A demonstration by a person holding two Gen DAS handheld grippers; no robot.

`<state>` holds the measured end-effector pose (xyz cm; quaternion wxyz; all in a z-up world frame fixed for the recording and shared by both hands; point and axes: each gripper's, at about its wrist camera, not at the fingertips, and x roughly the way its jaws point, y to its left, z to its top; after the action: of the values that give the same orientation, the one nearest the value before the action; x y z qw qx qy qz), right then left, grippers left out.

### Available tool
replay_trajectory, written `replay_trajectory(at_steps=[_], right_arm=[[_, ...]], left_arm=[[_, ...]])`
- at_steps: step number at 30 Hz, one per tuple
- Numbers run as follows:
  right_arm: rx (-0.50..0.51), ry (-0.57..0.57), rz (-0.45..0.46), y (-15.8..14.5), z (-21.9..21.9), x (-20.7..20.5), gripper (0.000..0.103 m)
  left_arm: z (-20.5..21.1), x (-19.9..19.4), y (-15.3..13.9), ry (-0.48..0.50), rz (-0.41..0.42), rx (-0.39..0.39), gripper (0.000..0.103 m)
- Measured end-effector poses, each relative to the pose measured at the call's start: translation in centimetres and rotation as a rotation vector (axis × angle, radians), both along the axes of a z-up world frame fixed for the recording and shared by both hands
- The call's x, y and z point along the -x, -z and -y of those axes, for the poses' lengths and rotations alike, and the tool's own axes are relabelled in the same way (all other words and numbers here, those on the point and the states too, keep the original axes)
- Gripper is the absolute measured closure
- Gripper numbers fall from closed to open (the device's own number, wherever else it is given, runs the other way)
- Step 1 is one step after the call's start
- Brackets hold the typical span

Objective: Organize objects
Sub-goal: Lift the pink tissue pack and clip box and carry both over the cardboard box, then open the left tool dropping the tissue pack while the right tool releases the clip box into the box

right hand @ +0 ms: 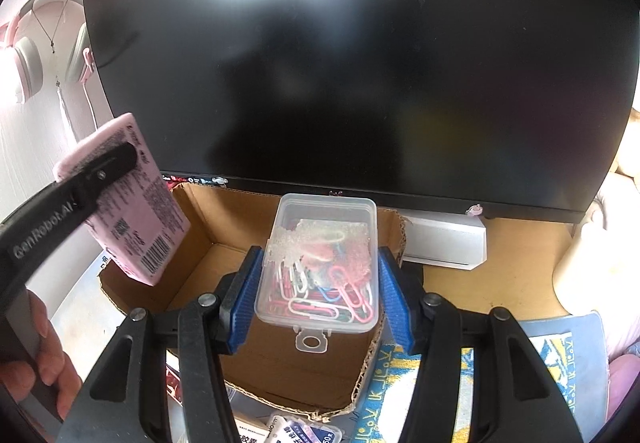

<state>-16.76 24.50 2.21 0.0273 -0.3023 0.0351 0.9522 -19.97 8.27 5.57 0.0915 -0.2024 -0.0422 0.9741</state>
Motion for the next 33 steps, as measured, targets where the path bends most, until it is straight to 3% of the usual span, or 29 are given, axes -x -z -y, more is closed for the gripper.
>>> replay_trajectory(at_steps=[7,25,33], right_arm=[[0.028,0.006,0.023,0.7,-0.3,0.9,0.043],[-0.104,-0.011,0.103,2.7,1.5,3.9,0.043],[-0.112,-0.004,0.138,3.4,0.4,5.0,0.043]], left_arm=[[-1.3,0.0,0.6,0.032,0.001,0.044,0.068],[-1.0,2.2,2.8,-0.024,0.14,0.055,0.068],[-0.7,1.7,2.6,-0.009,0.121,0.07,0.068]])
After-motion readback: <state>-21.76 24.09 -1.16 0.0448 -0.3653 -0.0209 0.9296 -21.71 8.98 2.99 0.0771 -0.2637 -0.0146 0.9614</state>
